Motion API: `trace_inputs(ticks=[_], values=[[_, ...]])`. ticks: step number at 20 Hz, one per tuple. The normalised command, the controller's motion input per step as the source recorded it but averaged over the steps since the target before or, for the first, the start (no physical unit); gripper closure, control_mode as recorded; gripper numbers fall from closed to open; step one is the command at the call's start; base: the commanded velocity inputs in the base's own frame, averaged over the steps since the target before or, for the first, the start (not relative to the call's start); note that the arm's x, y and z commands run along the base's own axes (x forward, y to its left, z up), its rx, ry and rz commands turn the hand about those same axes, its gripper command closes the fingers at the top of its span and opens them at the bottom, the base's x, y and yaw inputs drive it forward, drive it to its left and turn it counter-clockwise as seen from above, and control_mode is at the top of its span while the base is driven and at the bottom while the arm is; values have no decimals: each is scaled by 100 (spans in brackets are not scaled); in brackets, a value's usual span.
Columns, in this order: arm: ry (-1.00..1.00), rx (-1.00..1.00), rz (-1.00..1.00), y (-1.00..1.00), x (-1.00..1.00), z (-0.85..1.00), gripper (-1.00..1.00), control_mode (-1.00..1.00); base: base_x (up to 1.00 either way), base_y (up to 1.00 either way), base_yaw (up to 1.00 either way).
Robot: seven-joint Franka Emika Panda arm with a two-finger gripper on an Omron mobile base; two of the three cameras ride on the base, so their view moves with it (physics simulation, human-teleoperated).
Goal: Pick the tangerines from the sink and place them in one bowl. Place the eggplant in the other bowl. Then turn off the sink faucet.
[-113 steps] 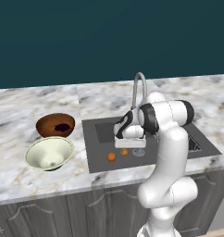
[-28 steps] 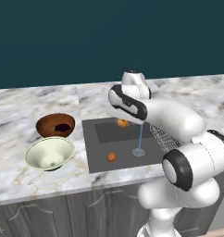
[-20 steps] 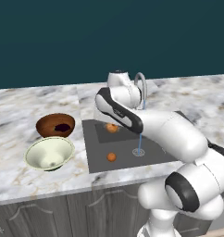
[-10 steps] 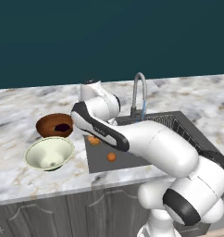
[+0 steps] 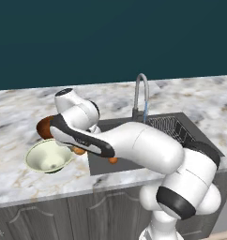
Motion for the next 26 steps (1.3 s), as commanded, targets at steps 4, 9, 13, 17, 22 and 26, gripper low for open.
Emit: trace_inputs(ticks=[4, 9, 13, 17, 22, 26], values=[[-6, -3, 28, 25, 0, -48, 100, -100, 0, 0, 0], [-19, 0, 34, 10, 0, -55, 100, -100, 0, 0, 0], [-21, 0, 32, 1, 0, -25, 100, -100, 0, 0, 0], [-12, 2, 27, 0, 10, -2, 100, -100, 0, 0, 0], [4, 1, 14, 19, 27, 0, 100, -100, 0, 0, 0], [6, 0, 10, 37, 37, 0, 100, -100, 0, 0, 0]])
